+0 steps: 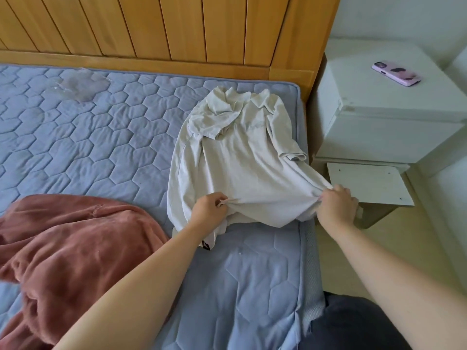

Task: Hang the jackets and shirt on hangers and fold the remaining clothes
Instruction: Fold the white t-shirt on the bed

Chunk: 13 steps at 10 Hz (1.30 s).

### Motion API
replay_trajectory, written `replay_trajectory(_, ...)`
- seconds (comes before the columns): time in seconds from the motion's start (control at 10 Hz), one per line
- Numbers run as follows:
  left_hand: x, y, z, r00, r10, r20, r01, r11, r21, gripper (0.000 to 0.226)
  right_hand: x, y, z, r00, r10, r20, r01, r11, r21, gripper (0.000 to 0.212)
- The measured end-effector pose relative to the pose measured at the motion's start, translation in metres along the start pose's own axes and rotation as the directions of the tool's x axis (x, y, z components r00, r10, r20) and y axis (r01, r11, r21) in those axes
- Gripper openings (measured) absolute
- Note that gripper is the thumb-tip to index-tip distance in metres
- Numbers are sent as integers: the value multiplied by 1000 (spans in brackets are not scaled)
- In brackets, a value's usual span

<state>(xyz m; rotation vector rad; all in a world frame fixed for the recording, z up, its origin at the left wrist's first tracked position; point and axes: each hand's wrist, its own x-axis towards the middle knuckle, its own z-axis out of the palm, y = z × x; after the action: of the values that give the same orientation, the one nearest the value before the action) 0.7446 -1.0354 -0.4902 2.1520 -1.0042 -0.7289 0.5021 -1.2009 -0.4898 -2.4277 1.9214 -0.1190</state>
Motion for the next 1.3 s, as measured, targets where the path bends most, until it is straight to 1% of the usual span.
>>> replay_trajectory(0.1,-12,13,10,997,78,22,-79,996,46,18,-26,-17,3,963,-270,3,261,932,251,44)
replay_trajectory(0.2,-22,23,24,996,75,44,-79,990,117,21,-63,-53,18,793,-531,298,482,847,225,71)
replay_trajectory(0.3,-32,27,29,988,127,87,-146,954,261,23,-63,-68,32,900,-388,197,376,921,98,32)
replay_trajectory(0.4,-36,20,16,974,180,141,-228,772,593,22,-39,-46,15,987,-154,-38,156,986,61,16)
replay_trajectory(0.5,-39,-5,-1,984,165,66,-162,685,711,27,-21,-1,-4,990,-38,-135,47,997,65,12)
replay_trajectory(0.6,-39,-27,-16,943,20,-332,142,880,454,32,-14,26,-24,971,207,-121,-166,944,284,15)
replay_trajectory(0.7,-44,-34,-31,823,-366,-434,404,915,-4,36,-10,28,-35,789,552,270,-555,450,700,32)
replay_trajectory(0.8,-50,-32,-34,824,-450,-345,420,893,-161,31,-15,21,-41,629,450,634,-644,-155,749,36)
replay_trajectory(0.9,-50,-10,-49,824,-469,-317,346,860,-374,37,-18,11,-59,626,433,648,-579,-299,759,35)
replay_trajectory(1.0,-62,24,-84,839,-495,-227,293,762,-578,34,-24,-5,-109,656,507,559,-519,-235,822,33)
replay_trajectory(1.1,-60,16,-107,828,-494,-264,239,737,-632,33,-17,15,-113,812,579,79,-362,393,845,29)
replay_trajectory(1.2,-70,-4,-113,747,-557,-363,339,789,-513,24,-38,41,-97,933,359,-28,-305,830,466,18)
replay_trajectory(1.3,-86,-15,-109,722,-603,-340,422,773,-474,30,-55,56,-74,904,425,50,-411,828,381,20)
